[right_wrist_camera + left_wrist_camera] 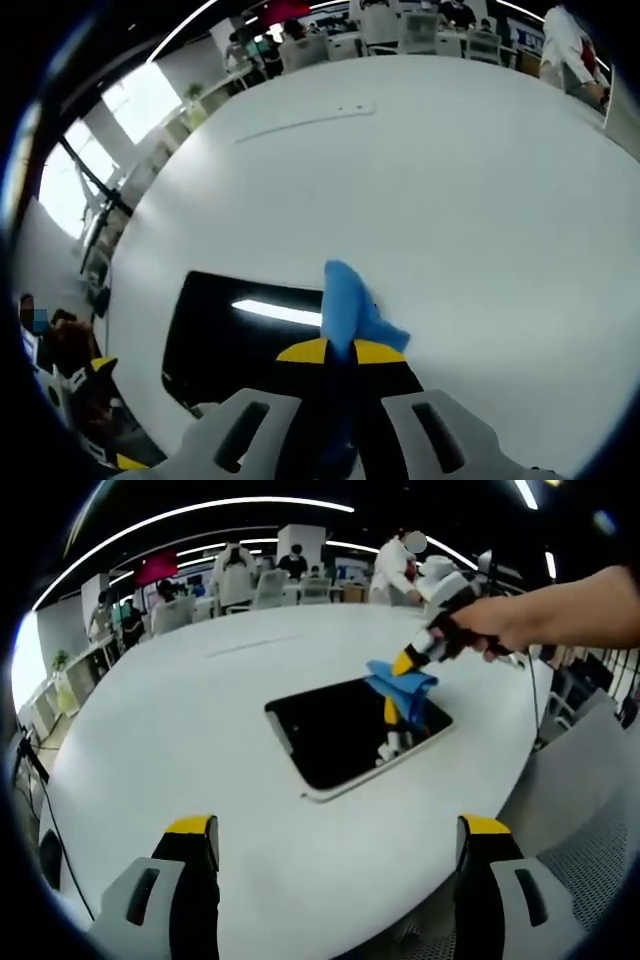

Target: Wipe the mirror surface with the cleaning cloth until all visible marks leave the cleaned area.

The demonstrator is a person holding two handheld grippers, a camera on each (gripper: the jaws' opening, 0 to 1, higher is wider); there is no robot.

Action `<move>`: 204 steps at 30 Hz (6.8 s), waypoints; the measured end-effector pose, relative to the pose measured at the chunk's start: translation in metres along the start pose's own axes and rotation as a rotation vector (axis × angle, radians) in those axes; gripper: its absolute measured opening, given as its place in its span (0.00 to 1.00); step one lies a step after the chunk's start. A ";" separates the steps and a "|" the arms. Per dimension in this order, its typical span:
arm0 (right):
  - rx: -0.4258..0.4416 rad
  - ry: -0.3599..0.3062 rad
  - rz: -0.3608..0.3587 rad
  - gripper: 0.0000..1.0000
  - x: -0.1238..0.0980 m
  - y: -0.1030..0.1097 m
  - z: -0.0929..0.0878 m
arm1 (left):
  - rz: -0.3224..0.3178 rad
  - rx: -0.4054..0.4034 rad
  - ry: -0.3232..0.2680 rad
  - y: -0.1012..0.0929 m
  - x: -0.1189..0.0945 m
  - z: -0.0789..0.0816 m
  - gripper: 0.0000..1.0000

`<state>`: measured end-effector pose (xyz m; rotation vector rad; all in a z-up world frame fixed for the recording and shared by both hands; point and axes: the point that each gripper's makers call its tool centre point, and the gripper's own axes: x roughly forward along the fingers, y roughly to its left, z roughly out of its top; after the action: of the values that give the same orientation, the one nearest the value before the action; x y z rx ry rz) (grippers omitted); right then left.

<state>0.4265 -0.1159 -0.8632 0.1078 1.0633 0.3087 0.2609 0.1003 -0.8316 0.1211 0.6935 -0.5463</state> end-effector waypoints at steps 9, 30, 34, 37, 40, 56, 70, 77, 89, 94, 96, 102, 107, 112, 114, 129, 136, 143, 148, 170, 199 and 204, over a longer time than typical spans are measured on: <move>-0.003 0.002 0.009 0.03 0.005 0.011 0.001 | -0.010 0.009 0.000 -0.002 0.000 0.000 0.99; 0.016 0.003 0.039 0.03 0.014 0.044 0.004 | -0.027 0.013 -0.006 -0.006 0.000 0.002 0.99; 0.015 0.006 0.044 0.03 0.019 0.051 0.006 | -0.035 0.036 -0.011 -0.009 0.001 0.004 0.99; 0.014 0.007 0.046 0.03 0.021 0.055 0.007 | -0.036 0.031 -0.007 -0.009 0.001 0.003 0.99; 0.014 0.008 0.051 0.03 0.023 0.058 0.008 | -0.038 0.037 -0.005 -0.009 0.001 0.003 0.99; 0.004 -0.001 0.081 0.03 0.031 0.083 0.013 | -0.038 0.026 -0.005 -0.009 0.001 0.003 0.99; 0.036 0.006 0.108 0.03 0.042 0.106 0.017 | -0.041 0.025 -0.008 -0.010 0.002 0.003 0.99; 0.038 0.012 0.126 0.03 0.047 0.121 0.020 | -0.042 0.024 -0.011 -0.010 0.001 0.004 0.99; 0.017 0.022 0.145 0.03 0.055 0.147 0.024 | -0.046 0.025 -0.014 -0.011 0.001 0.005 0.99; -0.008 0.037 0.157 0.03 0.060 0.158 0.025 | -0.049 0.028 -0.011 -0.012 0.002 0.004 0.99; -0.007 0.044 0.162 0.03 0.061 0.161 0.026 | -0.049 0.028 -0.011 -0.012 0.002 0.004 0.99; -0.036 0.049 0.155 0.03 0.062 0.166 0.027 | -0.050 0.028 -0.009 -0.012 0.002 0.003 0.99; -0.039 0.054 0.170 0.03 0.065 0.174 0.027 | -0.052 0.032 -0.006 -0.013 0.002 0.003 0.99; -0.048 0.058 0.161 0.03 0.067 0.173 0.028 | -0.053 0.034 -0.004 -0.013 0.002 0.002 0.99; -0.052 0.058 0.162 0.03 0.068 0.173 0.029 | -0.055 0.035 -0.004 -0.013 0.002 0.002 0.99; -0.034 0.037 0.178 0.03 0.069 0.176 0.030 | -0.050 0.031 -0.004 -0.012 0.002 0.003 0.99; -0.040 0.035 0.175 0.03 0.068 0.176 0.029 | -0.046 0.028 -0.004 -0.011 0.002 0.002 0.99; -0.062 0.030 0.177 0.03 0.062 0.179 0.018 | -0.042 0.027 -0.005 -0.010 0.002 0.003 0.99; -0.062 0.031 0.183 0.03 0.057 0.178 0.012 | -0.040 0.028 -0.006 -0.010 0.002 0.003 0.99; -0.042 0.057 0.210 0.03 0.049 0.182 -0.008 | -0.024 0.035 -0.012 -0.007 0.001 0.004 0.99; -0.022 0.116 0.246 0.03 0.036 0.193 -0.033 | -0.026 0.050 -0.018 -0.008 0.000 0.005 0.99; 0.006 0.121 0.267 0.02 0.037 0.191 -0.033 | -0.025 0.050 -0.017 -0.008 0.000 0.004 0.99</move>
<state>0.3771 0.0747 -0.8654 0.2400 1.1710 0.5584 0.2594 0.0922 -0.8278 0.1547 0.6654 -0.5884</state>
